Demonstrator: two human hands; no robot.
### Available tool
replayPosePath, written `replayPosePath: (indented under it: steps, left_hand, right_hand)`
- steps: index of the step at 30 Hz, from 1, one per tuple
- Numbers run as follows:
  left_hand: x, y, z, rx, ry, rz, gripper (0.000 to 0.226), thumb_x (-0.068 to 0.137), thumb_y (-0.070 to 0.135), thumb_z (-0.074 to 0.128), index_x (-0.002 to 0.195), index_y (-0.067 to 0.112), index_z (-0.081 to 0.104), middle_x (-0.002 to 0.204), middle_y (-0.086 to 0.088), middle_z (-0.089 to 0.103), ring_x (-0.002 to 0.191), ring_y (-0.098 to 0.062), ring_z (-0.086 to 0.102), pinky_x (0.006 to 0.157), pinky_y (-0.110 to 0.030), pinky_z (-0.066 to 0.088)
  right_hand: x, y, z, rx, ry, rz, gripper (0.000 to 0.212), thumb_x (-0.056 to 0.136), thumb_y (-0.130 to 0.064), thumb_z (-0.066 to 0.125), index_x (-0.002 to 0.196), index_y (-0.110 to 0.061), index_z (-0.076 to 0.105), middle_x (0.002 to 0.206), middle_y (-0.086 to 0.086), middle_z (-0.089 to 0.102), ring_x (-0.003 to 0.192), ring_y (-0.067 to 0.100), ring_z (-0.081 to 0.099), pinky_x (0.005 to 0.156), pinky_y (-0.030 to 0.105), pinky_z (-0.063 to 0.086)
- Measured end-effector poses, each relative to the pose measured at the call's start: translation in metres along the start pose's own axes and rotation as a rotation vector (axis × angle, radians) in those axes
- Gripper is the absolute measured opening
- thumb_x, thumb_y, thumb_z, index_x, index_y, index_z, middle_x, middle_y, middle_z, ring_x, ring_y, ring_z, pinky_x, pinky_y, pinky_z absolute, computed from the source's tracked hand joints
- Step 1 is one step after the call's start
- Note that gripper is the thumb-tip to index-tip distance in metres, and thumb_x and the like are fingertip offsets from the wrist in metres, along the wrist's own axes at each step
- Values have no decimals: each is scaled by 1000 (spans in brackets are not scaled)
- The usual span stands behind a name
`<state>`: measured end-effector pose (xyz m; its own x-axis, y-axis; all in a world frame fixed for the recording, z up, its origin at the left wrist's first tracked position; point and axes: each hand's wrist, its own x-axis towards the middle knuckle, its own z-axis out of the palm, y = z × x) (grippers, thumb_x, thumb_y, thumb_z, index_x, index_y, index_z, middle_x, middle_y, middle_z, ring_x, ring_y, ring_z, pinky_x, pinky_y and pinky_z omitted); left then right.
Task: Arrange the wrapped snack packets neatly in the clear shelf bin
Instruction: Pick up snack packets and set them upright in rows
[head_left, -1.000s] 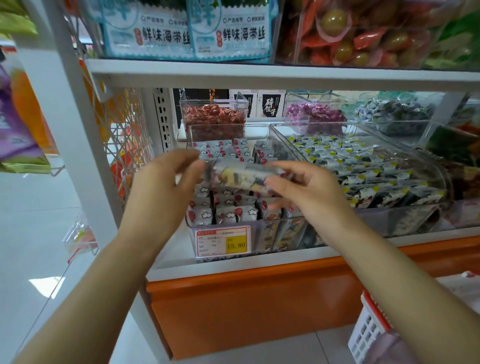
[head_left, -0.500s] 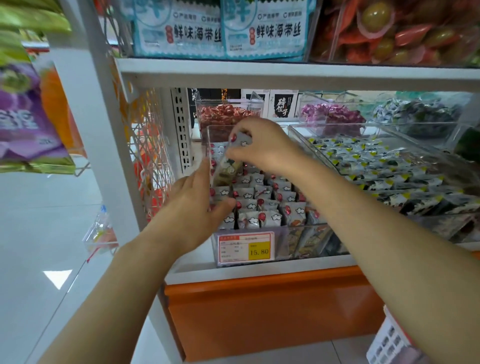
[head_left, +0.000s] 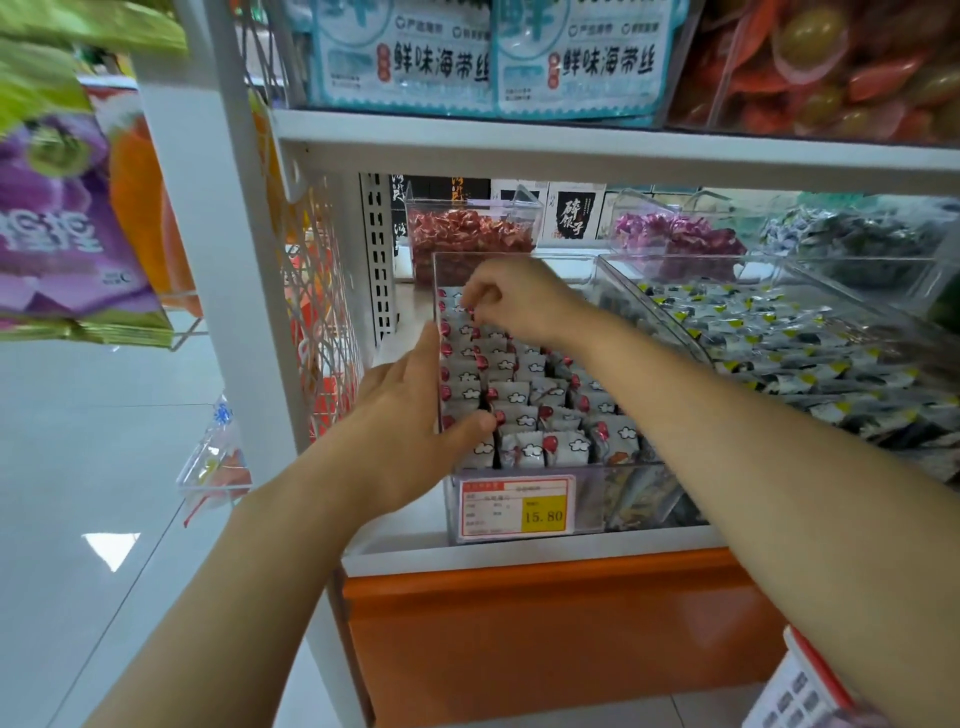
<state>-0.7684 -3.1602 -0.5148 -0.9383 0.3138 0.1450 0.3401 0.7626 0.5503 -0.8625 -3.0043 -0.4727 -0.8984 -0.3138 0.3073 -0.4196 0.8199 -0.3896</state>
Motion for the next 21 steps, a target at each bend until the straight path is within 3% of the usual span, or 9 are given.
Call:
replayPosePath:
  steps: [3, 6, 9, 12, 15, 17, 19, 21]
  left_hand:
    - [-1, 0, 0, 18, -9, 5, 90, 86, 55, 47, 147, 27, -13, 156, 4, 14, 141, -15, 8, 112, -37, 17]
    - [-1, 0, -1, 12, -5, 2, 89, 87, 53, 47, 148, 26, -12, 156, 3, 13, 142, -15, 7, 112, -37, 17]
    - [-1, 1, -1, 9, 5, 4, 88, 87, 52, 48, 148, 25, -11, 156, 4, 13, 142, -15, 8, 112, -37, 17]
    - [-2, 2, -1, 14, 40, 3, 86, 88, 50, 49, 149, 24, -7, 156, 2, 13, 142, -17, 10, 112, -36, 17]
    - [-3, 7, -2, 64, 158, 8, 80, 90, 45, 50, 149, 20, 3, 155, -2, 16, 141, -21, 14, 111, -36, 20]
    - [-4, 12, -2, 79, 303, 34, 70, 91, 37, 53, 147, 17, 18, 149, -6, 27, 136, -24, 25, 107, -34, 26]
    - [-5, 18, -3, 55, 457, 84, 58, 90, 28, 57, 142, 15, 33, 137, -7, 39, 125, -24, 40, 100, -30, 32]
    - [-6, 26, -3, 9, 528, 114, 49, 90, 25, 57, 136, 15, 43, 126, -4, 46, 107, -17, 52, 92, -25, 39]
  right_hand:
    - [8, 1, 20, -231, -150, 1, 15, 85, -25, 66, 97, -17, 71, 109, 4, 66, 105, 20, 55, 96, 38, 43]
    - [13, -1, 24, -250, -126, -2, 9, 83, -26, 69, 90, -20, 69, 101, 1, 65, 103, 20, 52, 93, 39, 43]
    - [7, -7, 8, 63, 34, -8, 6, 86, -18, 65, 86, -12, 65, 81, -6, 59, 78, 9, 54, 75, 25, 46]
    - [-8, -10, -9, 299, 258, 40, 2, 88, -13, 61, 87, -12, 61, 83, -8, 56, 75, 3, 51, 68, 13, 40]
    - [-34, -9, -21, 481, 492, 99, 7, 89, -8, 59, 84, -11, 58, 84, -6, 57, 78, 15, 59, 66, 22, 50]
    - [-56, -5, -28, 587, 624, 141, 6, 90, -5, 58, 85, -8, 58, 91, 5, 61, 83, 23, 62, 64, 28, 54]
    - [-78, -1, -35, 683, 703, 180, 7, 91, -5, 56, 85, -8, 58, 97, 14, 62, 76, 20, 65, 60, 27, 55]
    - [-102, 3, -41, 756, 731, 208, 11, 92, -6, 55, 83, -12, 58, 91, 11, 63, 62, 11, 64, 55, 20, 53]
